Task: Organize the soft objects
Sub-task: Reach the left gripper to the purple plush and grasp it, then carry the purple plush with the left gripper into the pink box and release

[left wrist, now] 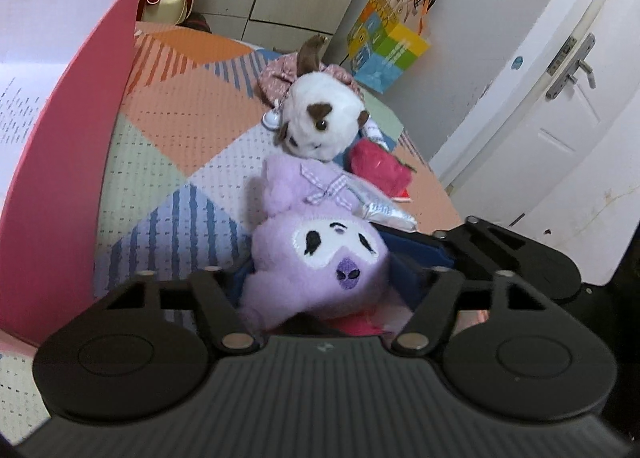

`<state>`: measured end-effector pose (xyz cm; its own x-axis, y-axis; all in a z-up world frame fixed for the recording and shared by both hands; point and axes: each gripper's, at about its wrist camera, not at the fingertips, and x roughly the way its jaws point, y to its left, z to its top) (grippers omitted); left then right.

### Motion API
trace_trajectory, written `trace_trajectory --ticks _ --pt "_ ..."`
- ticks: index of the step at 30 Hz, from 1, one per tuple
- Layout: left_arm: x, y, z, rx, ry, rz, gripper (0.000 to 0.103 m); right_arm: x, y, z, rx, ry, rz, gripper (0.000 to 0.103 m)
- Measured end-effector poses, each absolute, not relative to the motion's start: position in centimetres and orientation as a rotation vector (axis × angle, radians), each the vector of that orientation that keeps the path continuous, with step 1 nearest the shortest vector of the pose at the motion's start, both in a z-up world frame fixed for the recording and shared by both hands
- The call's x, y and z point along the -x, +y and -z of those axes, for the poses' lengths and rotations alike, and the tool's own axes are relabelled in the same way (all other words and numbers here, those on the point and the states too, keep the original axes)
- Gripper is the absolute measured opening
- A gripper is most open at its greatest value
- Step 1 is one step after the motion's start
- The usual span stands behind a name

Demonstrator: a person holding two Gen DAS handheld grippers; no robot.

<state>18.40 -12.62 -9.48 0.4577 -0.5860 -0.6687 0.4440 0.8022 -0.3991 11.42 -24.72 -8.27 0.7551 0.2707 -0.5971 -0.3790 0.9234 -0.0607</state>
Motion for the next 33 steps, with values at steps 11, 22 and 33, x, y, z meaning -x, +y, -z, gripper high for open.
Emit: trace_trajectory --ticks 11,22,33 --pt "-17.0 -11.4 8.8 0.18 0.864 0.626 0.051 -11.2 -24.2 8.5 0.152 0.611 -0.377 0.065" --pt "-14.0 -8.6 6.3 0.171 0.832 0.638 0.05 -8.6 -22.1 6.3 0.158 0.562 -0.389 0.065" --pt "-9.7 -3.6 6.6 0.184 0.895 0.649 0.041 -5.5 -18.5 5.8 0.144 0.628 -0.439 0.064"
